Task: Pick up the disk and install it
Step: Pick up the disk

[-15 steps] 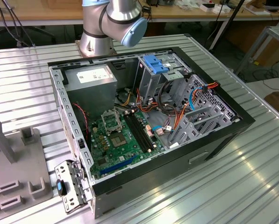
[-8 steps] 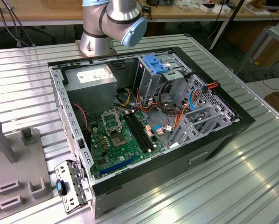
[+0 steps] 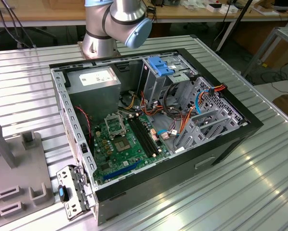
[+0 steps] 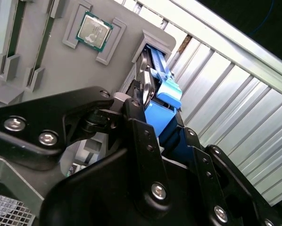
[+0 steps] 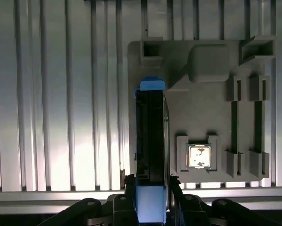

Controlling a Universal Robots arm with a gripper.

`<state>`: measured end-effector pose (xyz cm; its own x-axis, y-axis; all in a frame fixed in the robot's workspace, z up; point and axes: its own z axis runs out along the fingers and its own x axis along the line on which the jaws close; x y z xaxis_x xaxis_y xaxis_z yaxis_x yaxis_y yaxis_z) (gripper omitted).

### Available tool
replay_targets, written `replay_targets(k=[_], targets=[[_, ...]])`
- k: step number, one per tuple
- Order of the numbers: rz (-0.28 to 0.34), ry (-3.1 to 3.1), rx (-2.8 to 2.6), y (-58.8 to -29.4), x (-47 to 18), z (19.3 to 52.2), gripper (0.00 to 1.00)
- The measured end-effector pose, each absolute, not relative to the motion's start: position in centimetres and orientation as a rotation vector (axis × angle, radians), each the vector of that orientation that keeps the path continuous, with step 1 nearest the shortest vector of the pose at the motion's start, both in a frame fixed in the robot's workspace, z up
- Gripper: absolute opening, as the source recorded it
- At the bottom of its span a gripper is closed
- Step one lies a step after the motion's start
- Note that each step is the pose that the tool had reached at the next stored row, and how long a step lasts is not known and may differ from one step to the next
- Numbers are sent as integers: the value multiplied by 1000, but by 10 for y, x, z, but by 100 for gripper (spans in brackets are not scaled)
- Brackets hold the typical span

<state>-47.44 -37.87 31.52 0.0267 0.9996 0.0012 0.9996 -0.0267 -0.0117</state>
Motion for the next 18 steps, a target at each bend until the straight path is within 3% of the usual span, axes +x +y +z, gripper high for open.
replay_targets(k=[18], targets=[[12,-2185,-2244,-379,-474,372,37]])
